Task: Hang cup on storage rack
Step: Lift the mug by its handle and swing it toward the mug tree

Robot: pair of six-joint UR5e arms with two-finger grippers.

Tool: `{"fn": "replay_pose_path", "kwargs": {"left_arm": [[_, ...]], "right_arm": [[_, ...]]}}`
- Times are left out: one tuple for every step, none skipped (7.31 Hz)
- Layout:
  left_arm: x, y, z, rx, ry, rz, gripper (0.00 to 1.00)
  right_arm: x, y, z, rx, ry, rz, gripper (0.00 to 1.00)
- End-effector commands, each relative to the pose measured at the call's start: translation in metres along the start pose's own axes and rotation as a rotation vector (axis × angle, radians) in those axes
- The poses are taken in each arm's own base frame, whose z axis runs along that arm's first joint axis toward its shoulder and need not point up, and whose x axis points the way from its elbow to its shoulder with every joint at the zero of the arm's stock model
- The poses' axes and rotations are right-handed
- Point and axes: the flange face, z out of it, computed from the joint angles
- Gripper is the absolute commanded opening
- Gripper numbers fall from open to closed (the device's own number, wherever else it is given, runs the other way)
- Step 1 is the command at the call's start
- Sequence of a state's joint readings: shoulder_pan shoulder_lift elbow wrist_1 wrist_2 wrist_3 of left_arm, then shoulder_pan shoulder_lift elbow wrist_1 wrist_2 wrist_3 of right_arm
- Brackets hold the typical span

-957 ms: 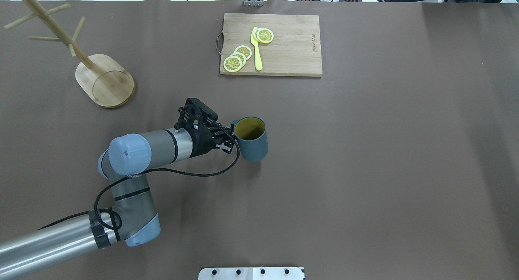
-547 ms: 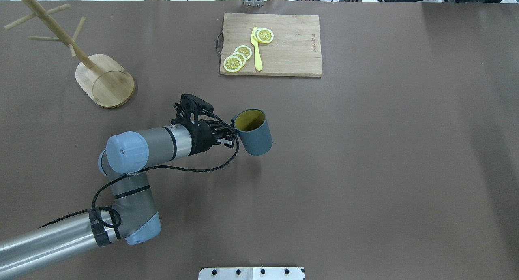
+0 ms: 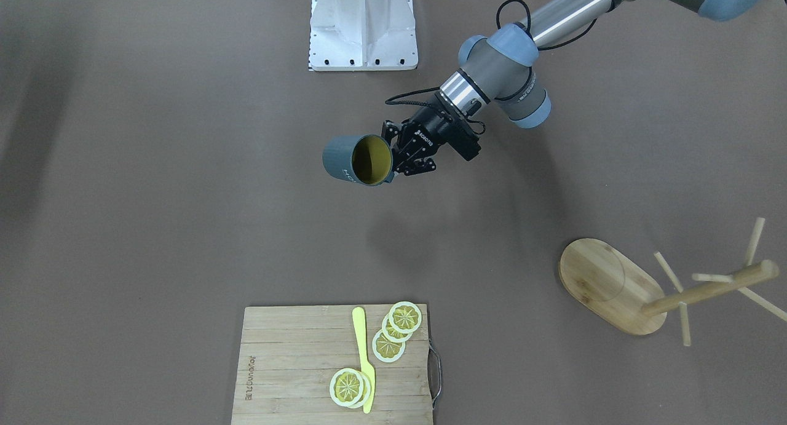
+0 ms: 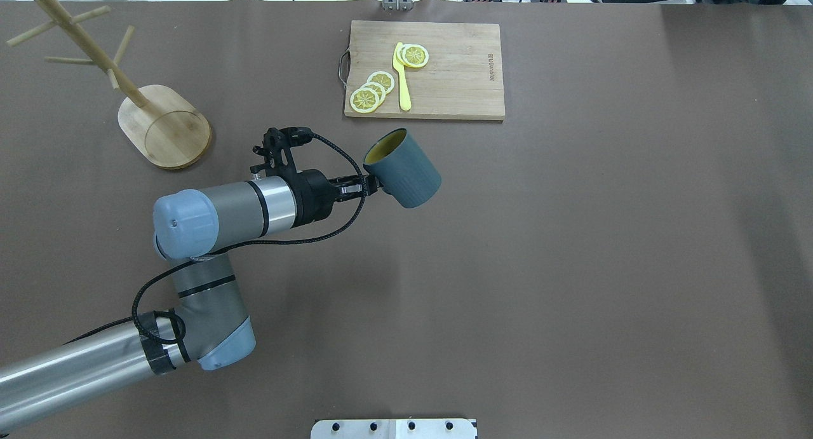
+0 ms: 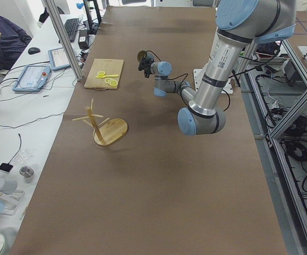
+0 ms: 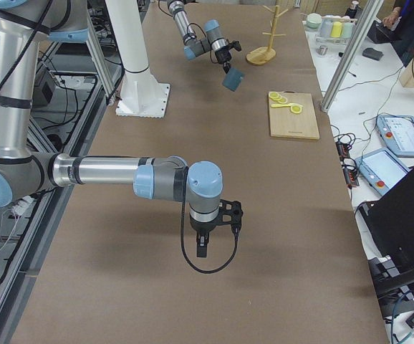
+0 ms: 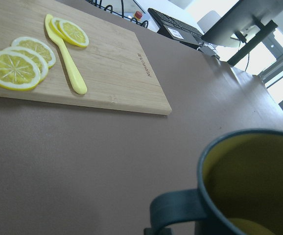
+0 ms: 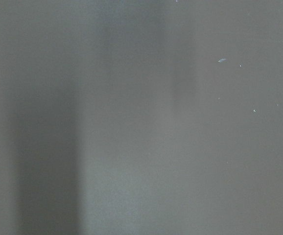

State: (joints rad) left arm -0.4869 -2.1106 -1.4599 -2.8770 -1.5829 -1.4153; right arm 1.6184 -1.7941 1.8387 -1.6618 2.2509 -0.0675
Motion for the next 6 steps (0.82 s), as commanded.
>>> {"fn": "replay_pose_path", "kwargs": {"left_arm": [[0.009,-0.014,-0.016,0.001,0.115,-0.313,0.00],[0.007,-0.028,-0.029,0.017,0.171,-0.436,0.00],[0.005,-0.046,-0.036,0.032,0.194,-0.562,0.00],[0.004,-0.066,-0.043,0.054,0.206,-0.667,0.00],[0.001,-0.086,-0.049,0.107,0.226,-0.788,0.00],[-0.001,-0.101,-0.054,0.155,0.256,-0.907,0.00]], "right_arm": [[0.000,-0.002,-0.001,0.003,0.002,-0.002,1.00],[0.000,-0.002,-0.001,0.003,0.002,-0.002,1.00],[-0.001,-0.002,-0.002,0.004,0.002,-0.003,1.00],[-0.001,-0.002,-0.002,0.004,0.002,-0.003,1.00],[-0.001,-0.002,-0.002,0.004,0.002,-0.003,1.00],[-0.001,-0.002,-0.002,0.004,0.002,-0.003,1.00]]}}
